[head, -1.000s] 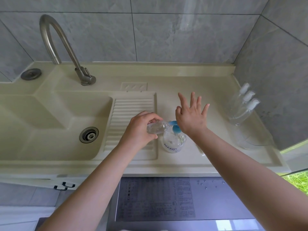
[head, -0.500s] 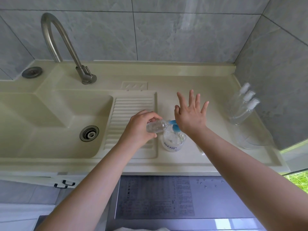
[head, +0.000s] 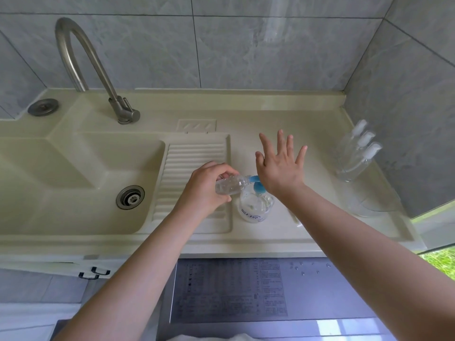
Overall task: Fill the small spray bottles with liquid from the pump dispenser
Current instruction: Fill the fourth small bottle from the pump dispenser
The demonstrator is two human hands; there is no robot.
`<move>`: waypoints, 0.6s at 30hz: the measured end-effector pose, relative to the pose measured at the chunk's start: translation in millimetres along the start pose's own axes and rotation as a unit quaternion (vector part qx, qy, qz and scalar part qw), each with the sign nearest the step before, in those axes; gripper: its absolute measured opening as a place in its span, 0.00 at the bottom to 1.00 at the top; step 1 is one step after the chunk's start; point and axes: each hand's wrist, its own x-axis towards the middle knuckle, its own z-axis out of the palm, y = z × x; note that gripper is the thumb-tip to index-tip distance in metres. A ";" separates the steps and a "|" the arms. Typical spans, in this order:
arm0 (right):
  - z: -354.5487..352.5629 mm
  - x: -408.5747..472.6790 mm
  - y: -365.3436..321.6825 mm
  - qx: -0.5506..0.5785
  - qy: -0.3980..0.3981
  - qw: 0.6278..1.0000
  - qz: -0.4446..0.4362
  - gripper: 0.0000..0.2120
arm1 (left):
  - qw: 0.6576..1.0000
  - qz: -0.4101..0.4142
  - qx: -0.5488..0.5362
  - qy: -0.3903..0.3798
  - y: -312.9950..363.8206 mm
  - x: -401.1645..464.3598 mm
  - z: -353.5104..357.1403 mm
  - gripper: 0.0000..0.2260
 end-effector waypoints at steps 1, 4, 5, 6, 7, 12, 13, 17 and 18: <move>-0.6 0.0 0.5 -0.001 0.003 1.000 0.002 0.27 | 1.000 -0.001 0.000 0.000 -0.3 0.0 0.2 0.25; -4.9 0.7 -0.1 0.015 -0.006 1.000 0.016 0.28 | 1.000 -0.001 0.001 -0.001 -1.8 0.1 -0.5 0.25; -5.9 1.1 -0.7 0.025 -0.014 0.999 0.021 0.28 | 1.000 -0.001 0.001 -0.001 -2.2 0.3 -0.5 0.25; -6.4 1.7 -1.5 0.028 -0.018 0.999 0.022 0.28 | 1.000 -0.002 0.000 -0.001 -2.3 0.4 -0.7 0.25; -5.8 2.0 -2.1 0.025 -0.018 0.999 0.018 0.28 | 1.000 -0.003 0.000 -0.001 -2.1 0.4 -0.8 0.26; 3.5 -4.4 -3.8 0.074 -0.024 0.996 0.039 0.25 | 1.000 0.005 -0.004 0.001 -1.0 1.9 1.7 0.25; 3.6 -5.3 -3.3 0.073 -0.026 0.996 0.044 0.25 | 1.000 0.006 -0.003 0.000 -0.4 2.3 2.4 0.25; -5.5 1.8 -1.6 0.031 -0.041 0.998 0.039 0.28 | 1.000 0.007 0.002 0.002 0.6 2.2 2.7 0.25; -7.1 3.5 -2.2 0.034 -0.042 0.998 0.036 0.29 | 1.000 0.008 0.001 0.004 0.2 1.6 2.6 0.25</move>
